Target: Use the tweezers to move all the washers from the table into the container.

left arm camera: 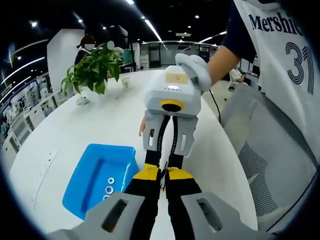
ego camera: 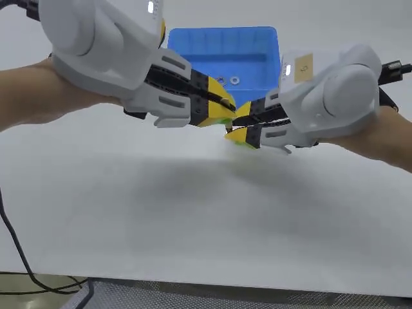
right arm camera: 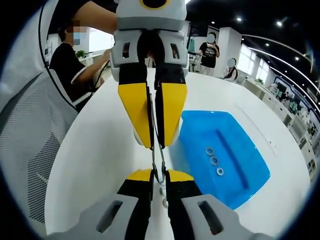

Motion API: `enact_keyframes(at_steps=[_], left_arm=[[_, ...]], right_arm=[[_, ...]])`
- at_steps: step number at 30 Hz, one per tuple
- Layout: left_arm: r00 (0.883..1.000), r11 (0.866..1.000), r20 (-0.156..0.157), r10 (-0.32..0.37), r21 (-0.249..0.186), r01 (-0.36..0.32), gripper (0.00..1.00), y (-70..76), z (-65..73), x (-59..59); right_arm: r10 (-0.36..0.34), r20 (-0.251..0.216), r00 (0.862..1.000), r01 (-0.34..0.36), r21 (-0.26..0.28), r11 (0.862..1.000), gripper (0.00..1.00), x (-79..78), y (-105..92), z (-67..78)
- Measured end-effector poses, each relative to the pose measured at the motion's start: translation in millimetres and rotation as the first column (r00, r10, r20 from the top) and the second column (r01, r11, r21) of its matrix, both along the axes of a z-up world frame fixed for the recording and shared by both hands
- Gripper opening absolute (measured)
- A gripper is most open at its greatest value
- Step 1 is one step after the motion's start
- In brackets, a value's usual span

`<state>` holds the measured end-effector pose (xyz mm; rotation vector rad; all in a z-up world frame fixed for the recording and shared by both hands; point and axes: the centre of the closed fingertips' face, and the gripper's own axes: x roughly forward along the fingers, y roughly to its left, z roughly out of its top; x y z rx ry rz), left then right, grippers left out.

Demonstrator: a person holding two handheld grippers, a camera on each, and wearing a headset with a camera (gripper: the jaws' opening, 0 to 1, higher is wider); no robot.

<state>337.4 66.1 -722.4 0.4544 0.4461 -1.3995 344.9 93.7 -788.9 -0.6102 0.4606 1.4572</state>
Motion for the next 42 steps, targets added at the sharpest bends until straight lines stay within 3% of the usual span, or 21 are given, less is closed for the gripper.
enact_keyframes(at_steps=[4,14,17,20,26,31,36,42], left_arm=[[1.000,1.000,0.006,-0.003,0.006,0.003,0.07,-0.7,-0.5,0.4],[1.000,1.000,-0.017,0.020,0.017,-0.020,0.07,-4.4,0.2,5.0],[1.000,1.000,-0.028,0.014,0.019,-0.014,0.07,-6.1,-0.1,5.7],[0.998,1.000,-0.065,0.026,0.008,-0.025,0.07,-6.7,-1.0,7.9],[0.996,1.000,-0.089,0.021,0.013,-0.020,0.07,-3.5,-1.3,5.6],[0.997,1.000,-0.078,0.000,0.022,0.001,0.07,1.8,5.2,-2.6],[0.997,1.000,-0.076,0.002,0.022,0.000,0.07,8.2,9.1,-4.4],[0.999,1.000,-0.046,-0.003,0.025,0.004,0.07,13.4,22.0,-4.2]], right_arm=[[-0.003,-0.004,1.000,0.003,0.000,1.000,0.11,0.5,-0.3,-0.5],[-0.014,-0.028,0.999,0.014,-0.003,1.000,0.11,1.9,0.2,-1.8],[-0.018,-0.035,0.999,0.018,-0.003,1.000,0.10,2.2,-0.2,-2.2],[-0.022,-0.049,0.999,0.022,-0.006,1.000,0.09,2.8,-0.5,-2.6],[-0.010,-0.047,0.999,0.009,-0.011,1.000,0.09,-0.5,2.2,-2.3],[0.005,-0.040,0.999,-0.005,-0.002,1.000,0.09,-6.3,6.5,3.6],[0.026,-0.024,0.999,-0.026,0.000,1.000,0.09,-10.6,11.4,13.7],[0.038,0.000,0.999,-0.038,0.010,0.999,0.09,-12.4,15.0,29.2]])
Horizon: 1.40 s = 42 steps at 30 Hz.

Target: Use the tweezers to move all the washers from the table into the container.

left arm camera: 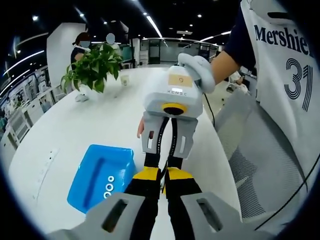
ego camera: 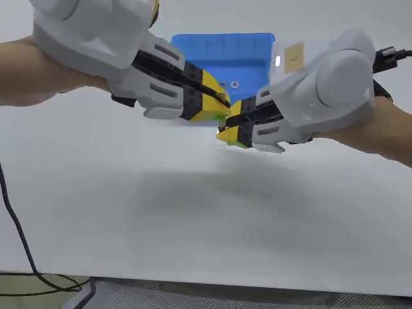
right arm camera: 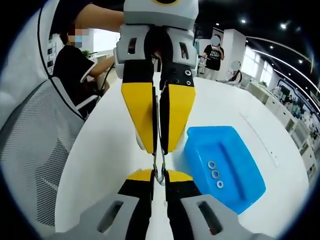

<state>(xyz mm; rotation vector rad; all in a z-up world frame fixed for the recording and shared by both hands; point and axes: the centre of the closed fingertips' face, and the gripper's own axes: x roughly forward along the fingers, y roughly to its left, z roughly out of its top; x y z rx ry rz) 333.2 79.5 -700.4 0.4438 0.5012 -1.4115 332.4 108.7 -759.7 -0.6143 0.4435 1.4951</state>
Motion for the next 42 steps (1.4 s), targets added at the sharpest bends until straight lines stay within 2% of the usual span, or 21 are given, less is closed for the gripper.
enact_keyframes(at_steps=[10,14,20,25,32,36,39,42], left_arm=[[0.999,0.999,0.036,-0.030,0.011,0.030,0.07,0.5,25.9,-4.0],[0.997,0.999,0.066,-0.040,0.009,0.039,0.07,-2.5,36.4,-1.8],[0.995,0.999,0.089,-0.045,0.010,0.044,0.07,-3.3,48.5,6.9],[0.993,0.999,0.109,-0.052,0.011,0.051,0.07,-3.1,53.3,21.3],[0.989,0.999,0.140,-0.048,0.007,0.047,0.07,-2.7,57.6,49.0],[0.988,0.999,0.149,-0.042,-0.001,0.042,0.07,-4.3,55.0,62.1],[0.986,0.999,0.161,-0.046,-0.008,0.048,0.07,-5.2,48.4,72.5],[0.987,0.999,0.155,-0.045,-0.006,0.047,0.07,-5.8,39.9,82.3]], right_arm=[[0.001,0.042,0.999,-0.002,0.023,1.000,0.09,-3.0,0.8,26.3],[-0.002,0.063,0.998,0.000,0.027,1.000,0.09,2.0,-2.2,37.9],[0.004,0.088,0.996,-0.007,0.031,1.000,0.09,12.7,-2.4,49.0],[0.016,0.121,0.992,-0.018,0.017,1.000,0.09,26.8,-1.4,54.8],[-0.011,0.144,0.990,0.006,0.031,0.999,0.09,57.7,0.4,58.2],[-0.026,0.149,0.988,0.021,0.034,0.999,0.09,73.6,0.2,54.1],[-0.023,0.172,0.985,0.019,0.022,1.000,0.09,90.7,-0.4,43.9],[-0.030,0.157,0.987,0.027,0.017,0.999,0.09,101.7,0.1,33.6]])
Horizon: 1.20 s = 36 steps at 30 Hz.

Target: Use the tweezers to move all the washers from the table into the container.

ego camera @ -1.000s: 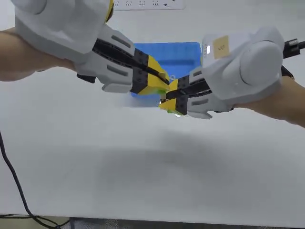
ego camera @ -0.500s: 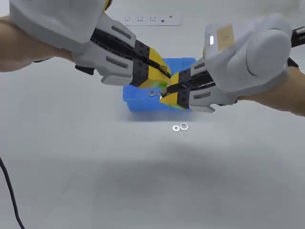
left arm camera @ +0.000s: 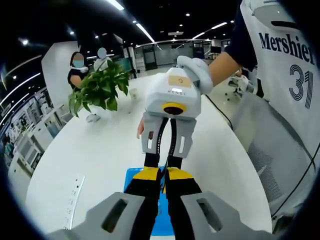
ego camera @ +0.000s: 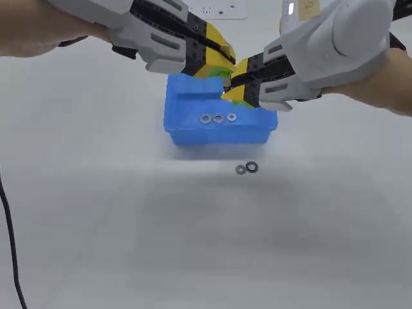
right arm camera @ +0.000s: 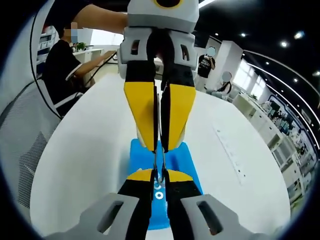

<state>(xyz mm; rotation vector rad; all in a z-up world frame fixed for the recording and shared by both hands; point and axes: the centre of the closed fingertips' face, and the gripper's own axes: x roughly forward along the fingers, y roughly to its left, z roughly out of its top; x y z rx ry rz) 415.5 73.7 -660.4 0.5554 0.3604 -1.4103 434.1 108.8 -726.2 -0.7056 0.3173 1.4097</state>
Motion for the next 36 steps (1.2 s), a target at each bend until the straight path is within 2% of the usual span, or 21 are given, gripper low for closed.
enact_keyframes(at_steps=[8,14,19,24,28,36], left_arm=[[1.000,1.000,-0.021,-0.014,0.025,0.014,0.07,-0.3,-29.7,16.6],[0.999,1.000,-0.054,-0.006,0.025,0.008,0.07,0.0,-47.3,29.7],[0.997,1.000,-0.077,-0.009,0.025,0.011,0.07,0.7,-56.4,34.2],[0.995,0.999,-0.097,-0.010,0.033,0.014,0.07,3.1,-64.0,34.9],[0.994,1.000,-0.111,0.004,0.019,-0.002,0.07,3.1,-62.8,38.3],[0.994,1.000,-0.109,-0.004,0.027,0.007,0.07,0.9,-62.9,35.0]], right_arm=[[-0.009,-0.039,0.999,0.008,-0.027,1.000,0.09,17.7,1.1,-33.6],[-0.042,-0.075,0.996,0.039,-0.037,0.999,0.09,26.1,0.6,-48.7],[-0.058,-0.096,0.994,0.054,-0.041,0.998,0.09,29.1,1.4,-59.2],[-0.054,-0.116,0.992,0.049,-0.047,0.998,0.09,27.9,2.3,-66.9],[-0.063,-0.131,0.989,0.059,-0.032,0.998,0.09,28.9,2.0,-64.3],[-0.057,-0.111,0.992,0.053,-0.041,0.998,0.10,25.9,1.0,-63.5]])
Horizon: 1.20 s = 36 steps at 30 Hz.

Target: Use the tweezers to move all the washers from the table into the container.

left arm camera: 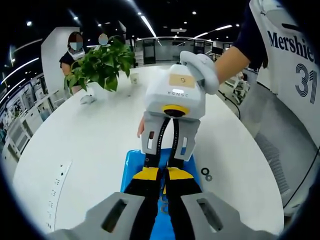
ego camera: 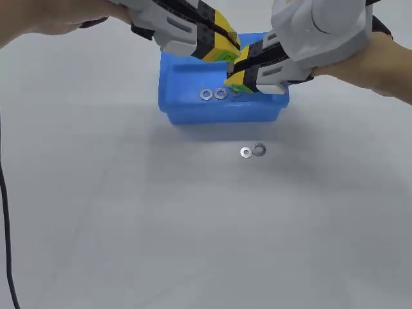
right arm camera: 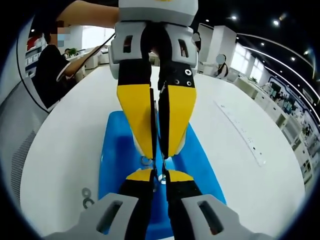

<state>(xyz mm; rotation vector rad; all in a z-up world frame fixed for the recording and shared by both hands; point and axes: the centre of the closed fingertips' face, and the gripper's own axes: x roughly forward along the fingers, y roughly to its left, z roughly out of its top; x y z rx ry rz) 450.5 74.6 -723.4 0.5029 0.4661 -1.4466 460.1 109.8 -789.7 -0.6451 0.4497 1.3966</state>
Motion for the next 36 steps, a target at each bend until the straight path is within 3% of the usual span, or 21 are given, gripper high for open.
enact_keyframes(at_steps=[8,15,28,36], left_arm=[[1.000,1.000,0.023,-0.001,-0.010,0.001,0.07,0.0,13.6,-5.0],[0.999,1.000,0.043,-0.015,-0.021,0.015,0.07,-0.6,34.5,-17.6],[0.993,0.998,0.105,-0.061,-0.014,0.063,0.07,-9.6,80.6,-55.1],[0.991,0.996,0.111,-0.081,-0.019,0.084,0.07,-20.0,86.4,-85.6]], right_arm=[[0.000,0.023,1.000,0.000,0.015,1.000,0.11,-2.3,-1.2,9.4],[0.024,0.039,0.999,-0.026,0.051,0.998,0.10,-14.1,-2.8,33.3],[0.080,0.127,0.989,-0.090,0.076,0.993,0.10,-46.3,-8.3,81.2],[0.111,0.140,0.984,-0.118,0.043,0.992,0.10,-75.6,-18.3,86.8]])
